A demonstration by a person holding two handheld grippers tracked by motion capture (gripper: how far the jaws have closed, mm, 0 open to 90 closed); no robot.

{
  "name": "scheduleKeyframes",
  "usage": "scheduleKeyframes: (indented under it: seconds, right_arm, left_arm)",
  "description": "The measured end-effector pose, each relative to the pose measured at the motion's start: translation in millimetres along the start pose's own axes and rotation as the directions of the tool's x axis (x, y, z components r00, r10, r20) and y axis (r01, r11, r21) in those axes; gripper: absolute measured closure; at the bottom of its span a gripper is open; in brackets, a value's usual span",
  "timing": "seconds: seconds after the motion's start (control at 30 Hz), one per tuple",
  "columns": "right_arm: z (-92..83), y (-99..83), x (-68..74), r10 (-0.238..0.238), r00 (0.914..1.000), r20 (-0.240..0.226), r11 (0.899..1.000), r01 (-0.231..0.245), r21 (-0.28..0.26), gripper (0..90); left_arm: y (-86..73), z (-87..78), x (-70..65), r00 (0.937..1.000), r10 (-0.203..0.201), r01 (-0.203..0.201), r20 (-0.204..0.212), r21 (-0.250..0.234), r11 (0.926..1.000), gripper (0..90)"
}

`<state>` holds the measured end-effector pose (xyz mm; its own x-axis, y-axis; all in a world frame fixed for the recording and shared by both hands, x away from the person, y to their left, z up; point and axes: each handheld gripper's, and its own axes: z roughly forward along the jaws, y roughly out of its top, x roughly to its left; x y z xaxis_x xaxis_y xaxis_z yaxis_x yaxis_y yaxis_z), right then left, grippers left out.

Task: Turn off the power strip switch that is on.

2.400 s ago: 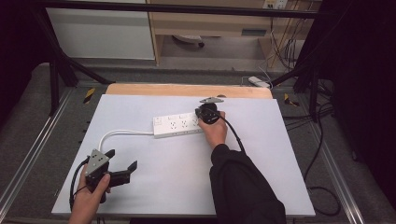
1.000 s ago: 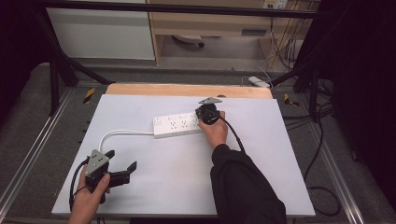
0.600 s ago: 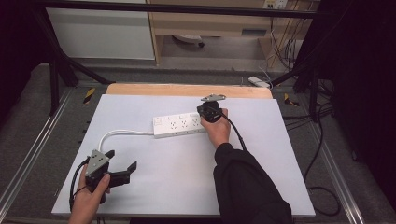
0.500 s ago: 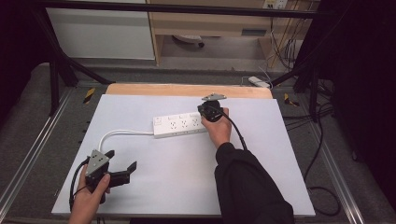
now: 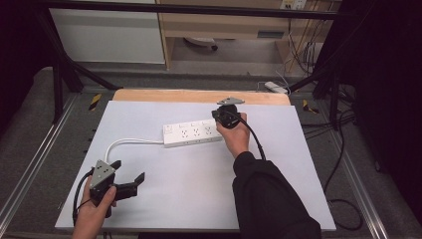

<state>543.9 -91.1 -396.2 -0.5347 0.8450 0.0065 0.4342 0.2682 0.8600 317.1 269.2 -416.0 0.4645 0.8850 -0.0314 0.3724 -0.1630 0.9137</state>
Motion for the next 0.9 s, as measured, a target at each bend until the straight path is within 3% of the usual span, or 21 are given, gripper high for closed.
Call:
scheduleKeyframes:
  seconds: [0.27,0.57,0.77,0.9]
  right_arm:
    - [-13.3,6.5,-1.9,0.005,0.9999,-0.01,1.0,-0.006,-0.024,90.0]
    - [-31.0,14.4,-1.9,0.017,0.9993,-0.034,0.998,-0.019,-0.056,82.7]
    - [-40.1,16.9,0.7,0.001,0.9991,-0.041,0.999,-0.003,-0.053,64.0]
    - [-47.1,20.8,1.9,0.033,0.9983,-0.048,0.998,-0.035,-0.049,48.9]
  left_arm:
    - [-0.4,-0.8,0.6,1.0,0.0,0.0,-0.001,0.0,1.0,5.4]
    - [-0.4,-0.8,0.6,1.0,0.002,-0.002,-0.003,0.002,1.0,5.5]
    - [-1.0,-1.9,1.9,1.0,-0.009,0.009,-0.002,-0.005,0.9999,5.5]
    - [-1.5,-2.2,2.1,0.9999,-0.017,0.017,0.001,-0.003,0.9999,5.4]
